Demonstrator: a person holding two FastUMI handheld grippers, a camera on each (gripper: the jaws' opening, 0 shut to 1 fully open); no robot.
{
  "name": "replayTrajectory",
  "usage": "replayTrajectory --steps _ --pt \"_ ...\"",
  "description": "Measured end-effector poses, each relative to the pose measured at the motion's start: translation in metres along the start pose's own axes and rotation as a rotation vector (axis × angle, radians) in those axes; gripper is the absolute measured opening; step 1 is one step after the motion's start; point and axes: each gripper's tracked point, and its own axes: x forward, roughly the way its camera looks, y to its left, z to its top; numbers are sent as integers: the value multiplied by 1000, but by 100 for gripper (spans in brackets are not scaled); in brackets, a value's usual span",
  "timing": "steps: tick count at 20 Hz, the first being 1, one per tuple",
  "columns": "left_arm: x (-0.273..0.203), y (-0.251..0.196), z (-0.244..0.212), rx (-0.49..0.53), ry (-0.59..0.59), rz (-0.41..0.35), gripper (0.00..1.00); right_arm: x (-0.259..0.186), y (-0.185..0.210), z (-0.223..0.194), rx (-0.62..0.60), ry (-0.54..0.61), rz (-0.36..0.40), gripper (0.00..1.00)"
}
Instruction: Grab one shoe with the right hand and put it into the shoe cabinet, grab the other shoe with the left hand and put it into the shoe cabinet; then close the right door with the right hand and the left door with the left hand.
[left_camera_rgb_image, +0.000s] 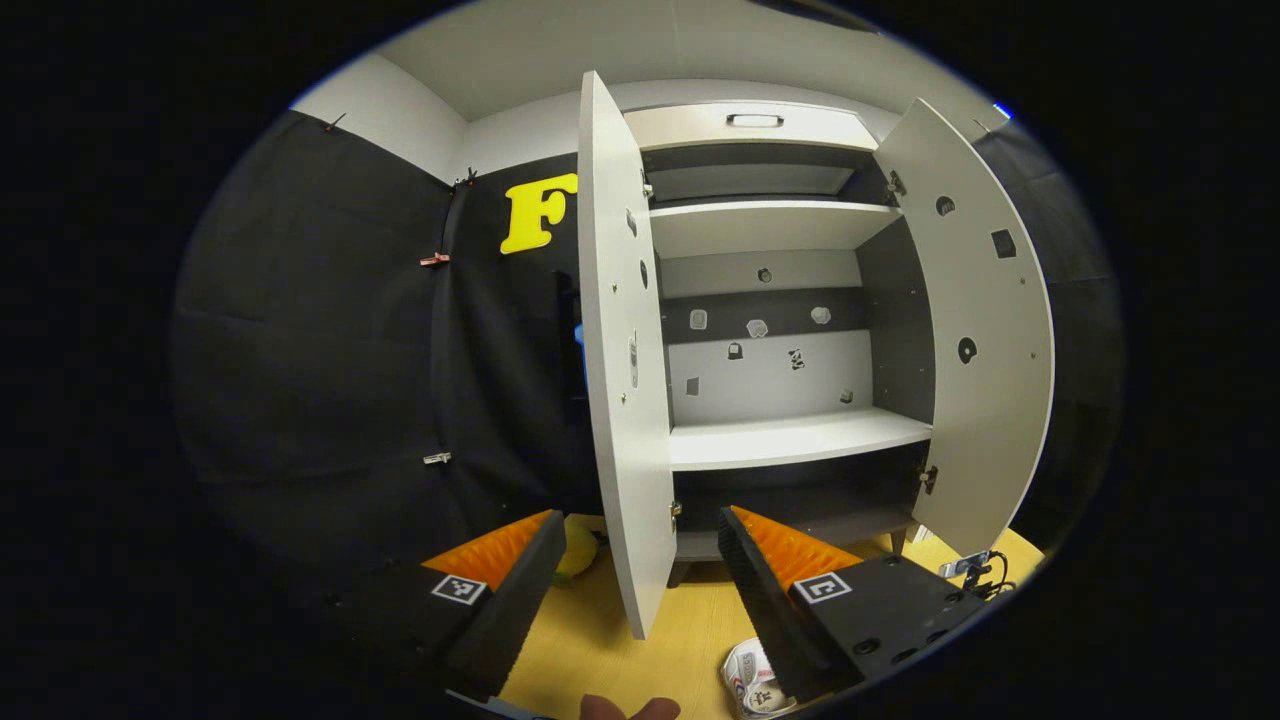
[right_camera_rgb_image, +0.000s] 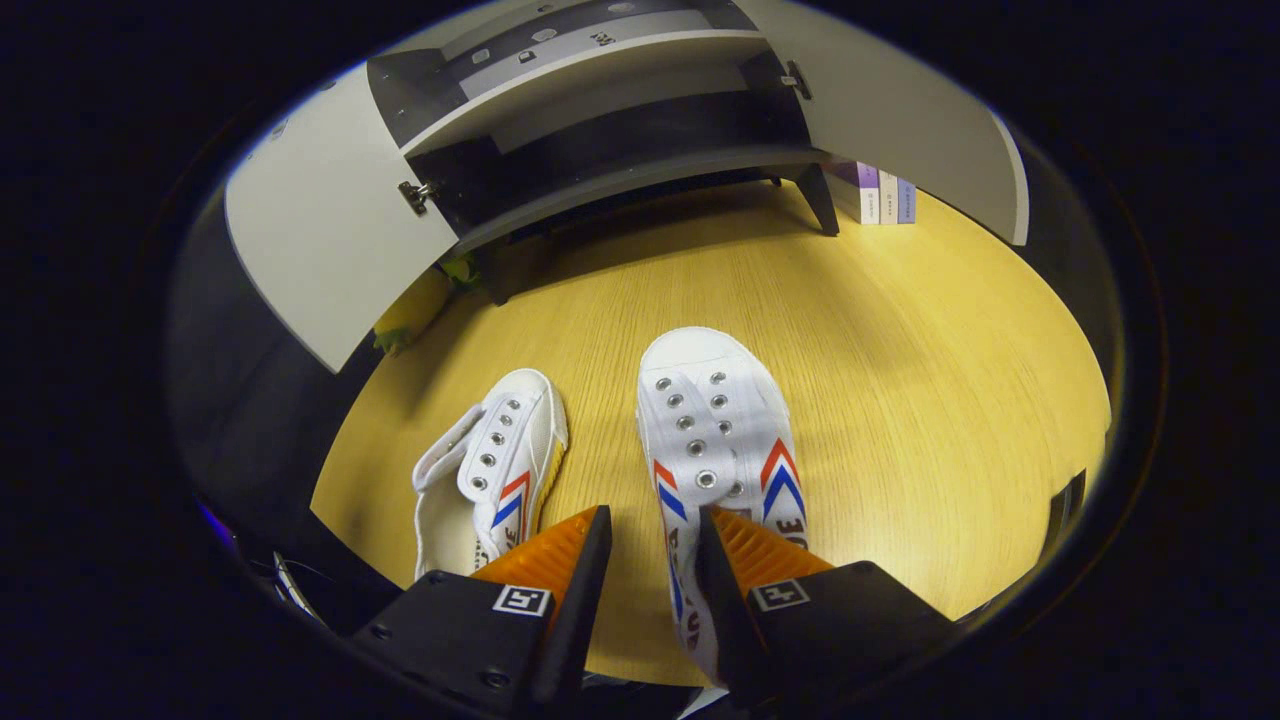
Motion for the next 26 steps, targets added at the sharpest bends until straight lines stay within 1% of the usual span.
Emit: replayTrajectory --steps 1,2,3,5,6,7,8,9,10,11,12,14,16,17,20,23,26 --pt "0 2 -3 0 4 4 95 4 -1 7 -12 -33 -5 58" --pt "0 5 -4 1 7 9 95 9 -1 13 -29 -63 -10 53" --pt "0 7 -8 3 13 12 95 13 -2 18 -55 -91 -23 53" --pt "0 12 -13 8 24 19 95 25 -15 26 -98 -129 -74 47" --pt "0 13 -16 10 30 23 95 30 -14 27 -77 -132 -82 23" --pt "0 15 -19 10 34 26 95 29 -14 30 -65 -128 -91 19" --pt "1 17 -21 8 38 29 95 30 -14 31 -67 -126 -97 19" --pt "2 18 -23 4 42 31 95 34 -12 31 -68 -130 -71 19" --pt "2 18 -24 1 46 32 95 28 -7 31 -69 -114 -63 8" --pt "3 19 -25 1 48 31 95 35 -9 32 -61 -119 -52 8" --pt "5 19 -24 2 47 32 95 33 -8 31 -51 -107 -40 5" --pt "7 20 -23 11 41 28 95 25 -6 47 -46 -146 -16 5" --pt "9 22 -24 23 38 24 95 12 -9 73 -76 -210 -14 4" --pt "11 22 -25 24 40 22 95 6 -5 83 -70 -232 4 5" --pt "16 22 -29 13 51 18 95 -9 -1 97 -20 -260 47 5" --pt "20 23 -28 10 48 14 95 -25 4 113 9 -279 74 5" --pt "22 20 -22 11 35 6 95 -55 19 144 18 -313 105 5"
